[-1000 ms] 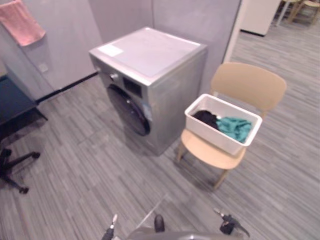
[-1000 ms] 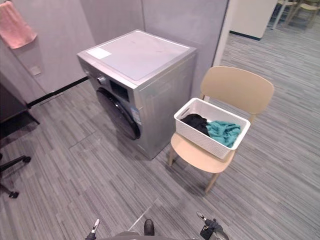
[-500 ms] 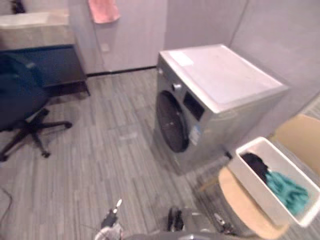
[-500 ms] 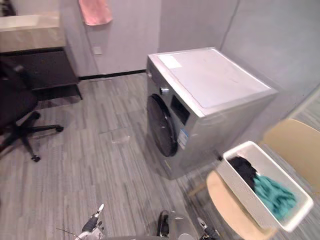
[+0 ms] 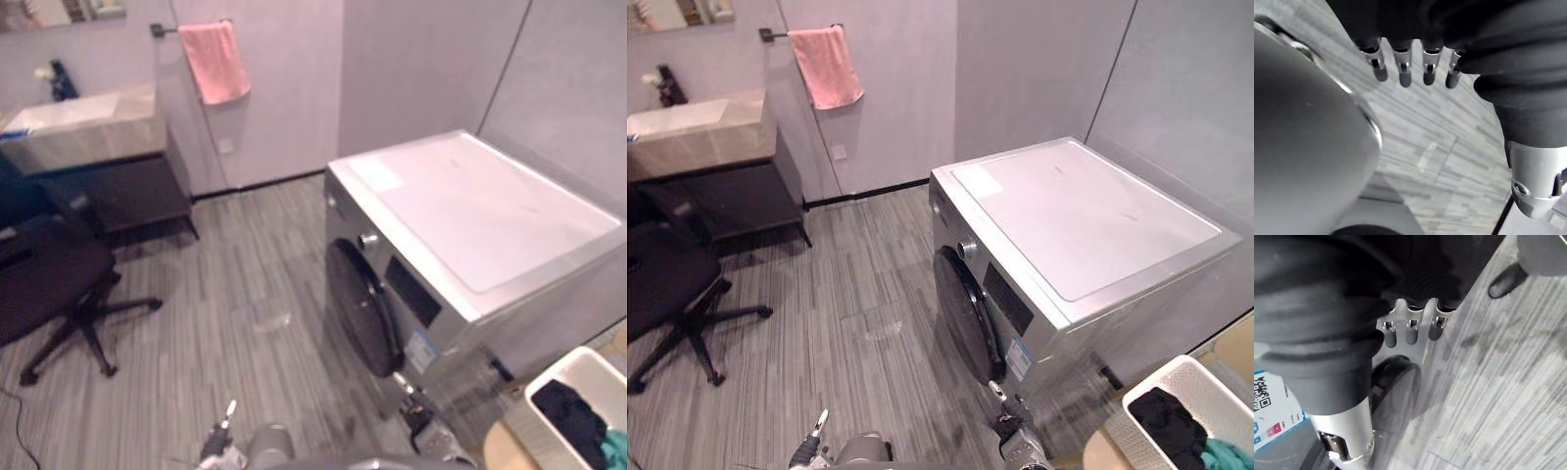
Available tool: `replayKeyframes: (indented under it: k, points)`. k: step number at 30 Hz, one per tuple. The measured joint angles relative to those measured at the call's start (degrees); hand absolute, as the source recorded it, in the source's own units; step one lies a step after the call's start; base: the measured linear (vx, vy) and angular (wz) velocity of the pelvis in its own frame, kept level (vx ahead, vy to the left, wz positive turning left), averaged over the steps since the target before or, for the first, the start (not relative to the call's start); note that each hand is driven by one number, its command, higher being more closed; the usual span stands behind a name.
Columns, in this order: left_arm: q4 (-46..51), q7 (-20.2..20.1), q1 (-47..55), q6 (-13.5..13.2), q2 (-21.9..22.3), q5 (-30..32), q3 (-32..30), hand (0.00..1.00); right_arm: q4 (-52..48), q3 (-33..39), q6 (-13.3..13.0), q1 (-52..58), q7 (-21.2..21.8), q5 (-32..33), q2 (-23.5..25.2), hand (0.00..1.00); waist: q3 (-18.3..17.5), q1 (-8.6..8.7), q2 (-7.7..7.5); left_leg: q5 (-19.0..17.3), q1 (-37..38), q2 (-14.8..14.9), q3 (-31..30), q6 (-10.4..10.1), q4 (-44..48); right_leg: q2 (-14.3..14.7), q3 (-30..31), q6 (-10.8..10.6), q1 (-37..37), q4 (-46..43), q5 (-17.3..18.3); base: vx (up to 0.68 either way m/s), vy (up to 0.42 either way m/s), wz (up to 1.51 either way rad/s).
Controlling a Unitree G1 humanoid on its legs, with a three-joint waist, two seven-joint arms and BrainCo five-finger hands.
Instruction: Pick up the laundry basket with both hands and put the clothes into the washing machine.
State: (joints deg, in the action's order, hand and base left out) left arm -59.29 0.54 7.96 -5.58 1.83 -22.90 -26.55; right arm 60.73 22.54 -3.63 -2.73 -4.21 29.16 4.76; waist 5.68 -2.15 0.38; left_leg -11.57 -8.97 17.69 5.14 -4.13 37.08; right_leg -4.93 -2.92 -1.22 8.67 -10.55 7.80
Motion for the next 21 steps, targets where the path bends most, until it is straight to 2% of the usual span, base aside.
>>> replayKeyframes:
  k: [1, 2, 3, 4, 5, 6, 7, 8, 9, 12, 14, 15, 17, 18, 21]
  points:
    - [-0.1, 0.2, 0.0, 0.0, -0.1, 0.1, 0.0, 0.00, 0.1, 0.0, -0.2, 0.5, -0.3, 0.1, -0.3, 0.00, 0.0, 0.02, 0.12, 1.2, 1.2, 0.5, -1.3, 1.2, -5.1, -0.5, 0.7, -1.4, -0.1, -0.6, 1.1, 0.17, 0.384, -0.57]
    - [-1.4, 0.8, 0.2, -0.2, -0.1, 0.0, 0.0, 0.00, 0.9, 0.0, -0.5, 1.2, -0.8, 0.0, -1.4, 0.00, -0.3, -0.06, 0.66, 4.1, 3.6, 0.5, -7.1, 2.8, -12.7, -1.5, 2.8, -4.2, -1.3, -2.1, 3.3, 0.19, 0.580, -0.80]
    - [-3.1, 1.1, 1.0, -0.1, 0.2, 0.1, 0.3, 0.00, 1.8, -0.1, -0.5, 1.5, -1.1, -0.2, -3.4, 0.00, -1.5, 0.06, 3.22, 10.0, 5.0, -0.2, -12.6, 2.2, -16.0, -1.0, 5.3, -6.4, -3.1, -4.3, 4.9, 0.16, 0.503, -0.77]
    - [-3.8, 1.2, 1.1, -0.1, 0.3, 0.0, 0.8, 0.00, 2.3, -0.3, -0.4, 1.5, -1.2, -0.3, -4.3, 0.00, -1.5, 0.51, 3.33, 7.0, 5.9, -0.2, -13.0, -2.5, -16.4, -1.4, 6.4, -7.5, -3.3, -4.8, 5.8, 0.15, 0.541, -0.40]
    - [-4.3, 1.4, 1.1, -0.1, -1.0, 0.1, 2.6, 0.00, 3.8, -0.6, -0.3, 1.4, -1.1, -0.5, -4.8, 0.00, -1.4, 1.74, 3.01, 3.3, 7.3, -1.2, -12.1, -7.8, -18.9, -2.5, 8.0, -7.8, -3.6, -5.3, 6.4, 0.10, 0.398, 0.00]
    - [-4.3, 1.5, 0.8, -0.1, -2.0, 0.1, 3.4, 0.00, 4.5, -0.5, -0.3, 1.5, -1.0, -0.6, -4.7, 0.00, -1.5, 2.13, 1.94, 2.3, 7.4, -2.0, -11.7, -8.8, -19.9, -3.4, 8.6, -7.9, -4.0, -5.6, 6.5, 0.10, 0.530, 0.01]
    - [-4.3, 1.5, 0.4, -0.1, -4.2, 0.2, 4.1, 0.00, 6.1, -0.4, -0.1, 1.5, -0.9, -0.6, -3.8, 0.00, -1.7, 1.80, -0.78, 2.4, 7.9, -4.1, -10.5, -8.2, -20.3, -4.9, 10.0, -7.9, -4.0, -5.3, 6.5, 0.03, 0.380, -0.13]
    - [-4.3, 1.4, 0.3, 0.0, -5.3, 1.2, 4.7, 0.00, 7.0, -0.4, -0.1, 1.6, -0.7, -0.6, -3.5, 0.00, -2.1, 1.63, -1.74, 2.3, 8.8, -5.0, -9.5, -7.8, -20.7, -4.1, 10.9, -8.1, -3.7, -4.3, 6.3, -0.01, 0.224, -0.23]
    - [-4.3, 1.4, 0.4, 0.0, -5.3, 1.3, 5.2, 0.00, 7.2, -0.3, -0.1, 1.8, -0.6, -0.6, -3.7, 0.00, -2.1, 1.68, -1.73, 2.4, 9.2, -5.6, -9.2, -7.5, -20.9, -4.4, 11.5, -8.1, -3.3, -3.8, 6.0, -0.03, 0.146, -0.23]
    - [-4.3, 0.9, 0.4, -0.1, -5.7, 2.8, 8.9, 0.00, 7.8, 0.2, 0.2, 2.3, -0.5, -0.6, -5.1, 0.00, -2.6, 2.12, -0.86, 4.0, 11.2, -8.5, -6.5, -6.0, -24.9, -7.7, 13.4, -10.5, -3.2, -1.0, 4.3, -0.09, 0.076, -0.25]
    - [-4.4, 0.8, 0.4, -0.1, -6.0, 3.4, 10.3, 0.00, 8.1, 1.2, 0.4, 2.3, -0.5, -0.7, -5.7, 0.00, -3.0, 3.02, -1.28, 6.3, 12.1, -8.9, -6.2, -6.2, -28.6, -8.1, 13.6, -10.7, -4.3, -0.2, 3.4, -0.05, -0.019, -0.15]
    - [-4.4, 0.8, 0.3, -0.1, -6.0, 3.8, 11.5, 0.00, 8.1, 1.9, 0.6, 2.5, -0.6, -0.8, -5.8, 0.00, -3.1, 3.17, -0.69, 7.8, 12.7, -8.9, -5.8, -6.5, -31.3, -8.1, 13.7, -10.9, -5.0, 0.4, 2.6, -0.04, -0.028, -0.07]
    - [-4.5, 0.8, -0.1, -0.1, -5.9, 5.5, 12.9, 0.00, 8.2, 2.0, 1.3, 3.4, -0.5, -1.0, -6.3, 0.00, -3.2, 3.68, -0.44, 9.5, 13.3, -8.9, -5.4, -6.3, -34.1, -8.3, 13.8, -11.6, -5.7, 1.1, 1.6, -0.02, -0.028, -0.09]
    - [-4.6, 0.8, -0.3, -0.1, -6.0, 6.4, 13.2, 0.00, 8.2, 1.9, 1.6, 3.7, -0.5, -1.3, -6.4, 0.00, -3.1, 3.68, -0.56, 9.8, 13.3, -8.9, -5.0, -6.2, -34.6, -8.3, 14.1, -11.6, -6.1, 1.3, 1.2, -0.02, -0.006, -0.20]
    - [-4.9, 0.8, -0.6, -0.1, -7.4, 8.5, 13.8, 0.00, 7.6, 1.0, 1.7, 3.5, -0.4, -2.8, -5.6, 0.00, -3.1, 3.15, -2.65, 9.7, 13.3, -9.0, -2.0, -6.1, -34.6, -8.5, 16.8, -11.5, -7.4, 3.3, -0.8, -0.03, 0.036, -0.51]
